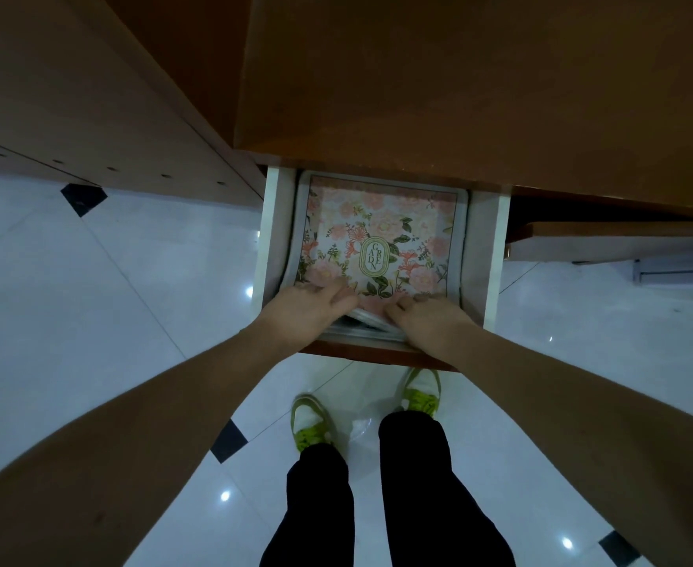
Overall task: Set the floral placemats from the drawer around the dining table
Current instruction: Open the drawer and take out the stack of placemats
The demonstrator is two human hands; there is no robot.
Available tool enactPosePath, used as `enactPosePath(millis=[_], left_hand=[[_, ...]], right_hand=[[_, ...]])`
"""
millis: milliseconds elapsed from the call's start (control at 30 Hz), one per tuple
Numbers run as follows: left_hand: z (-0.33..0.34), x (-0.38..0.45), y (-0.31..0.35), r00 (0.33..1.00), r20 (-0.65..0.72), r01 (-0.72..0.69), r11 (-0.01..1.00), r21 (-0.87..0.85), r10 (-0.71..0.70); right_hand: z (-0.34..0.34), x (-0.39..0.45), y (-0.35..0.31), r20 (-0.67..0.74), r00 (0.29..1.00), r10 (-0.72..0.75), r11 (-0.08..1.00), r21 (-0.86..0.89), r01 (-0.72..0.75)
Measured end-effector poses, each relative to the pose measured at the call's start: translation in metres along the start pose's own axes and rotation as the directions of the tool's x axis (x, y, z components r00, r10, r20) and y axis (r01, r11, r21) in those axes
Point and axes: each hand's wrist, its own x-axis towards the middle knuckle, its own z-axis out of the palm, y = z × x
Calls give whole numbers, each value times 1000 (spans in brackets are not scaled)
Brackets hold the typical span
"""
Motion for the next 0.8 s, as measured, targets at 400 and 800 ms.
enactPosePath(millis=[400,800], left_hand=[[-4,5,-2,983,183,-26,999,25,21],[20,25,-2,983,183,13,995,99,-31]], right_hand=[[7,-8,-3,-64,994,87,996,-3,-87],[36,-14,-1,-537,840,73,989,147,8]])
